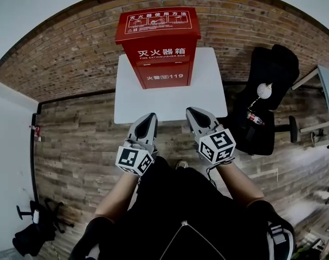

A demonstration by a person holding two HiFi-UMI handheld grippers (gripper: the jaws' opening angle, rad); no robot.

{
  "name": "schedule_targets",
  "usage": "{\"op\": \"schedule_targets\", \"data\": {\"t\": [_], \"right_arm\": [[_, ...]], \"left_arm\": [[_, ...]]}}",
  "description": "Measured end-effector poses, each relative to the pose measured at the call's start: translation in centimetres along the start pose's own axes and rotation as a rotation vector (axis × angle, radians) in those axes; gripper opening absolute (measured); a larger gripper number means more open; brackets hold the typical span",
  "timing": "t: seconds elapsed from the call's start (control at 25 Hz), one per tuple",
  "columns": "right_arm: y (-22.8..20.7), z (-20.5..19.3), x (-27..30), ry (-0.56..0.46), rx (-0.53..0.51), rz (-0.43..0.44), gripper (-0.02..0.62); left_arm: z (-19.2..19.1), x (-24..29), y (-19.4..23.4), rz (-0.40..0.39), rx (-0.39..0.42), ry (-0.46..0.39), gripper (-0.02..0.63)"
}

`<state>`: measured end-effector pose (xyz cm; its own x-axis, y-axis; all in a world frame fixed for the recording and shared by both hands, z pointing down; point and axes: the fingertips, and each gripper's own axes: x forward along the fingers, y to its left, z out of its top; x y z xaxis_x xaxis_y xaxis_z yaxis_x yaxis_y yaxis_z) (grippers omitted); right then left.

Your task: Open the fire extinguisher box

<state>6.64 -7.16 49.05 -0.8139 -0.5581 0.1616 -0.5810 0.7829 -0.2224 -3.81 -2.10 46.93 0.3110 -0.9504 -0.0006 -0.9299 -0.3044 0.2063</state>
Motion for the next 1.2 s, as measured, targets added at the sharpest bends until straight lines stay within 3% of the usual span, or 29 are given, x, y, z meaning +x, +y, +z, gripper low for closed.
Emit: {"op": "schedule_targets", "data": {"t": [0.36,1.2], "right_arm": [[-3.1,1.3,4.9,-0.003,0.009,0.004,0.018],[-5.9,6.4,17.3,-0.04,-0.008,-0.126,0.018]], "left_arm": [[0.8,4.4,4.2,0.017,0.011,0.001,0.048],[4.8,12.8,16.9,-0.112,0.004,0.0,0.048]]}}
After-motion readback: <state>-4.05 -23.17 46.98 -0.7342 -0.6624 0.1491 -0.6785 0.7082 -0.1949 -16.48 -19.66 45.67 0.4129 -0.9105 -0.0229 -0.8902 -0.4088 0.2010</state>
